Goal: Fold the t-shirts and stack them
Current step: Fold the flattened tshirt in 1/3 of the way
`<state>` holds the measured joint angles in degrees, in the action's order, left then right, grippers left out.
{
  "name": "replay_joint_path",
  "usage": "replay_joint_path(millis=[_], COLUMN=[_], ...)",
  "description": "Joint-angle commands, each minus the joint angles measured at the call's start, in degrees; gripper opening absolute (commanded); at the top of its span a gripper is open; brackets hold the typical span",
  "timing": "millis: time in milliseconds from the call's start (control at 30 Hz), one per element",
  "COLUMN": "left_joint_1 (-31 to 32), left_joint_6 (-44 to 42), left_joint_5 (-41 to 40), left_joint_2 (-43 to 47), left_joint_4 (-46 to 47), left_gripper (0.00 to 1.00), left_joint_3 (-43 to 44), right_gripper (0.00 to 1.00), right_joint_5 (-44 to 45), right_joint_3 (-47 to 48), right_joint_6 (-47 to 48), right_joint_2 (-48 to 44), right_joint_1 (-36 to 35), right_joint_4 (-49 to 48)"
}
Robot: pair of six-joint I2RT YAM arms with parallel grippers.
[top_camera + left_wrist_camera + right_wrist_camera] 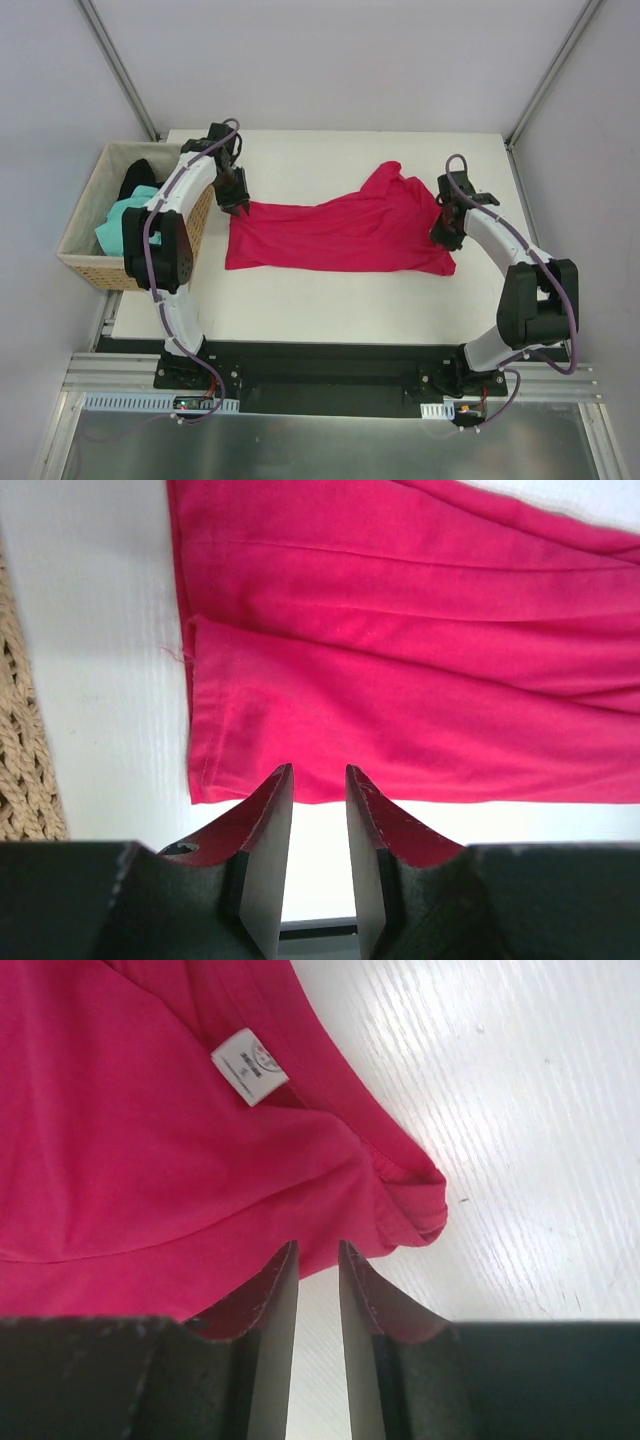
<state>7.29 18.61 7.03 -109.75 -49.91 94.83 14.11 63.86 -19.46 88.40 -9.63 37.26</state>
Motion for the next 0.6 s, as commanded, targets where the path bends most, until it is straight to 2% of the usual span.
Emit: replay_joint_path(millis=[0, 267, 567], left_joint_1=[0.62, 0.80, 0.80], left_joint_6=[-0.51, 0.37, 0.20], left_joint_5=[-0.35, -1.05, -1.23], left_joint_2=[4.37, 7.54, 8.51], left_joint_4=[-1.07, -1.07, -1.07], left_gripper=[0.27, 0.27, 0.27], left_joint_3=[-1.48, -4.03, -5.35], right_gripper=[0.26, 0.27, 0.27], right_joint_5=[0.22, -0.40, 3.64], right_joint_3=[-2.41, -8.22, -13.58], right_joint_6=[-3.83, -7.34, -11.21], right_joint_2=[-2.88, -2.88, -5.86], right_joint_1=[0.05, 0.22, 0.66], right_joint_4=[-1.57, -2.01, -2.98])
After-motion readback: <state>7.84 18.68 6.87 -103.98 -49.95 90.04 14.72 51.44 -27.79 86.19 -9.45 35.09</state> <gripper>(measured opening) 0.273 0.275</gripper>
